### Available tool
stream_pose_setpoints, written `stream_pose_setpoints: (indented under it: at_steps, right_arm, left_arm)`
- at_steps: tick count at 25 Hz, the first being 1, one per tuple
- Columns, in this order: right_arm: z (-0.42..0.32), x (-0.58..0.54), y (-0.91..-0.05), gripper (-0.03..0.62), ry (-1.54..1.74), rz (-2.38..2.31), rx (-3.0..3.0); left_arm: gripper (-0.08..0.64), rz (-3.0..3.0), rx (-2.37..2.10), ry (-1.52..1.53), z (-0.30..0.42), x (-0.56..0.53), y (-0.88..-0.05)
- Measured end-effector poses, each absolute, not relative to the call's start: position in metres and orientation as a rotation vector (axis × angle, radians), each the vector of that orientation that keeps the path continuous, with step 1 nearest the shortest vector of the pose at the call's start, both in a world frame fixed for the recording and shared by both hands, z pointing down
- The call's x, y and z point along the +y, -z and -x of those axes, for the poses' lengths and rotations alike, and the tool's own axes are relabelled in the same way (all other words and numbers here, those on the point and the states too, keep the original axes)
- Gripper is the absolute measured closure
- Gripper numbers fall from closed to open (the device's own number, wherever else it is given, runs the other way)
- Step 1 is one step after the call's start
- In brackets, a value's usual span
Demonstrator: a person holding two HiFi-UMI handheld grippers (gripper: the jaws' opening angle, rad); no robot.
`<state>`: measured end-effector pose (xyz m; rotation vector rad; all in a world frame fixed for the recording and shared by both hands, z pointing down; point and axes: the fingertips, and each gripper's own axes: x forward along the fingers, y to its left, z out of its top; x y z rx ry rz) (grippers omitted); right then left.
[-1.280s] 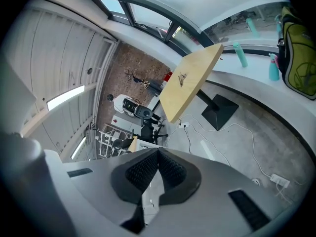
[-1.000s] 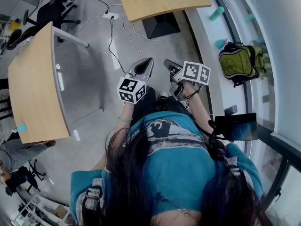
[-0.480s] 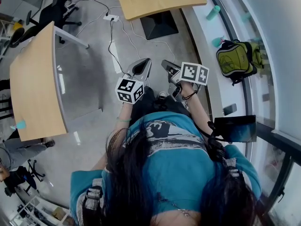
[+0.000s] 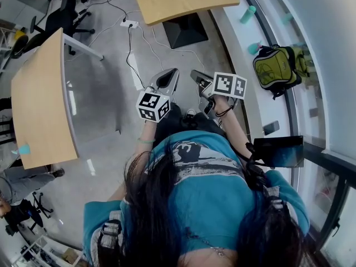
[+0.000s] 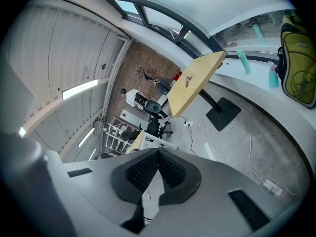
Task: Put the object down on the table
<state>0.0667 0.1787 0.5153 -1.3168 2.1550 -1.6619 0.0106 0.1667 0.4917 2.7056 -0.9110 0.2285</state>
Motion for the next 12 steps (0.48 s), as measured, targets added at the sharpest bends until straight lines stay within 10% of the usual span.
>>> stream_pose_setpoints:
  at_steps: [12]
  right_arm:
    - [-0.0603, 0.1807, -0.5182, 0.58, 1.685, 1.308, 2.172]
  left_arm:
    - [0.558, -2.702, -0.92, -0.228, -0.0061, 0.1681, -0.4898]
